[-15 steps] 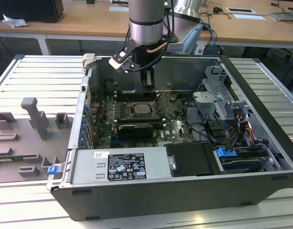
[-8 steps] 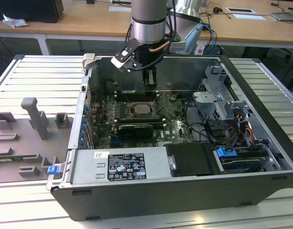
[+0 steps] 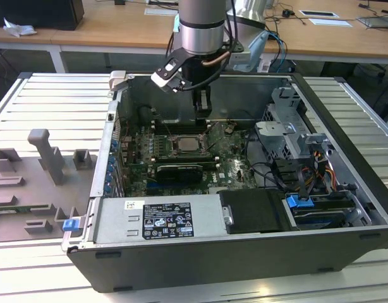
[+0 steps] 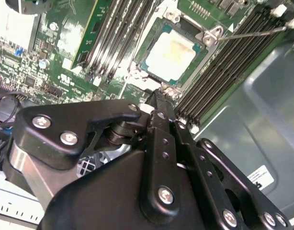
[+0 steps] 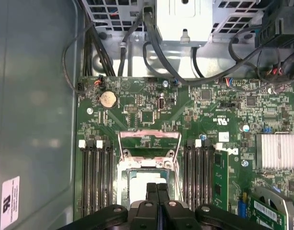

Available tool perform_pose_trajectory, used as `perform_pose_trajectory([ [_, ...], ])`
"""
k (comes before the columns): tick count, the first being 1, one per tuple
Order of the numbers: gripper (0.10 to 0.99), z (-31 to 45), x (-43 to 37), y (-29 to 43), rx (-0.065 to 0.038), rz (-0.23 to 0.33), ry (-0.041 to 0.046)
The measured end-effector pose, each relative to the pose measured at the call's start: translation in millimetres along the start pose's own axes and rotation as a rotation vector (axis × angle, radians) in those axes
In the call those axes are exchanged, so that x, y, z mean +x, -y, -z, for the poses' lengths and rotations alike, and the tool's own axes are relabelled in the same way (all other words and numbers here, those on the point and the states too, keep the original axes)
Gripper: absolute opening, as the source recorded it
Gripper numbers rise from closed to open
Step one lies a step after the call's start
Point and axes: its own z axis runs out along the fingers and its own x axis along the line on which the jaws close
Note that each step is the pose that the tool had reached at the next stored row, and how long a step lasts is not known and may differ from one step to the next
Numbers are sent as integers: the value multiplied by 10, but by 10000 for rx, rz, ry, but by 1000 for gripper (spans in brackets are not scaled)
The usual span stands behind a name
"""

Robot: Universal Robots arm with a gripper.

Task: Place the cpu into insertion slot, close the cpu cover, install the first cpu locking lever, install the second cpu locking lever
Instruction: 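Close the cpu cover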

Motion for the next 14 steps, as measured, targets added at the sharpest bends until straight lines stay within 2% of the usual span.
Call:
perform_pose_trajectory([
  [14,106,-20,-1,-261,31,-1,1],
])
